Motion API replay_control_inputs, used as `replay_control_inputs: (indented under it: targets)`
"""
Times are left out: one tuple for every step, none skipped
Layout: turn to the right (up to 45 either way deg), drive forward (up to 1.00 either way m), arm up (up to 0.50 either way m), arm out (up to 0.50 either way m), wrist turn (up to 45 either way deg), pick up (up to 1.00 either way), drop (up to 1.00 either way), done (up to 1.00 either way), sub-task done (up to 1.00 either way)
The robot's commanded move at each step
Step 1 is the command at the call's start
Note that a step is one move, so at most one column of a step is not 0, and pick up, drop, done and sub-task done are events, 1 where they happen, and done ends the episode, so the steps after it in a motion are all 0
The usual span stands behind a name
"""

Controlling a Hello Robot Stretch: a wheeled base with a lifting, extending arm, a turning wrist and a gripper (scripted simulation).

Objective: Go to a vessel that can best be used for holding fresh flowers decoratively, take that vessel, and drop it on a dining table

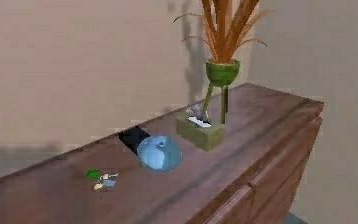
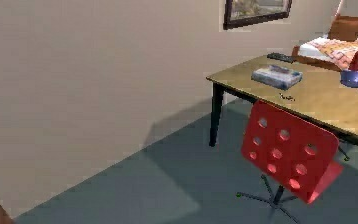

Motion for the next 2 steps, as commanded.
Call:
replay_control_inputs:
  targets:
    - [-45.0,0.0,0.0,0.0,0.0,0.0,0.0,0.0,0.0]
    - [-45.0,0.0,0.0,0.0,0.0,0.0,0.0,0.0,0.0]
